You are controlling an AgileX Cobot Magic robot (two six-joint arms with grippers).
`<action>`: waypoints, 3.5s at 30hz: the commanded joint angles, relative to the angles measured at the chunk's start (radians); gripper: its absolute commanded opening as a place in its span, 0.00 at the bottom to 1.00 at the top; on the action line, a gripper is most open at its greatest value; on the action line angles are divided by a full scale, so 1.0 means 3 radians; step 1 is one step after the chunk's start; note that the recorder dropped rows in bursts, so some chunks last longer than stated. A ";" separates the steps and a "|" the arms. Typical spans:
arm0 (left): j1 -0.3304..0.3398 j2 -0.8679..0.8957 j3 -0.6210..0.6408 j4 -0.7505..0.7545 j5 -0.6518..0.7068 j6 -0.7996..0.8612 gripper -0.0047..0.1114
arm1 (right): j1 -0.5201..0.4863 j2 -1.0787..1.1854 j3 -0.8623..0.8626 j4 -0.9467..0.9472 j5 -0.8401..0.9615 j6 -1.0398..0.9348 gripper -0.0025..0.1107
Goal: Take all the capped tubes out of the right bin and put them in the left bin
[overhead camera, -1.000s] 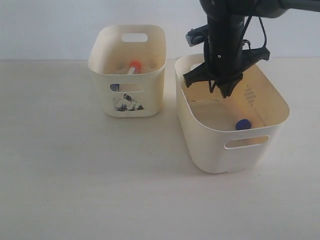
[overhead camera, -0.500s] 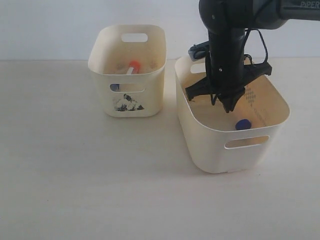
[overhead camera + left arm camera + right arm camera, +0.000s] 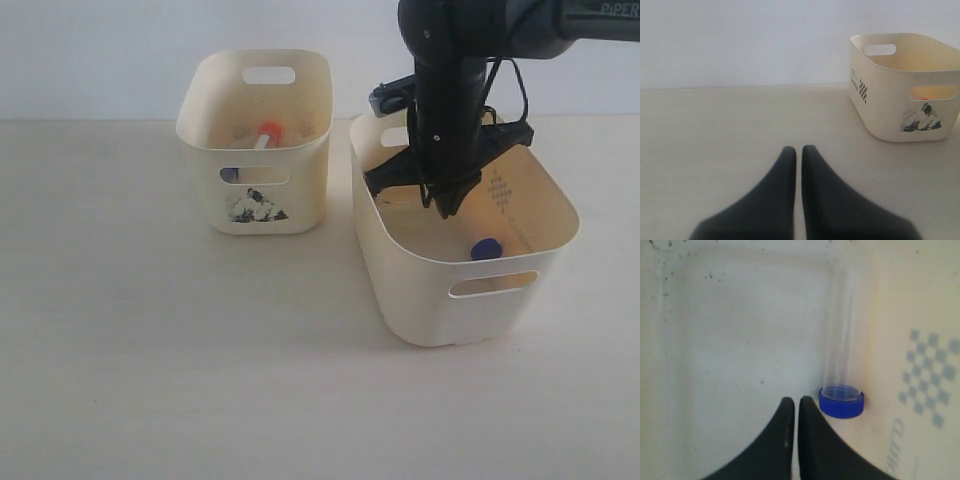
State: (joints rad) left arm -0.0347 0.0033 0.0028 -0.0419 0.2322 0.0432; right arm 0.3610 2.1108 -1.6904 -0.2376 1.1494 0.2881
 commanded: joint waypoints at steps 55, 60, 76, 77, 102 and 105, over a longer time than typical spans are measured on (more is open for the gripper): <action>0.0003 -0.0011 -0.0009 0.0006 -0.0022 -0.0028 0.08 | -0.0007 0.0720 0.0242 -0.0134 -0.0224 0.0158 0.25; 0.0003 -0.0011 -0.0009 0.0006 -0.0022 -0.0028 0.08 | -0.0007 0.0713 0.0242 -0.0120 -0.0122 0.0158 0.02; 0.0003 -0.0011 -0.0009 0.0006 -0.0022 -0.0028 0.08 | -0.0007 -0.0099 0.0242 -0.0098 -0.0013 0.0086 0.02; 0.0003 -0.0011 -0.0009 0.0006 -0.0022 -0.0028 0.08 | -0.0007 -0.0201 0.0242 -0.0098 -0.0035 0.0060 0.02; 0.0003 -0.0011 -0.0009 0.0006 -0.0022 -0.0028 0.08 | -0.0007 -0.0903 0.0242 0.4617 -0.2703 -0.3983 0.05; 0.0003 -0.0011 -0.0009 0.0006 -0.0022 -0.0028 0.08 | -0.0007 -0.1103 0.0242 0.4397 -0.2734 -0.3983 0.05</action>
State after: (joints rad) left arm -0.0347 0.0033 0.0028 -0.0419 0.2322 0.0432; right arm 0.3610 1.8425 -1.6121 1.1274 0.3480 -0.8996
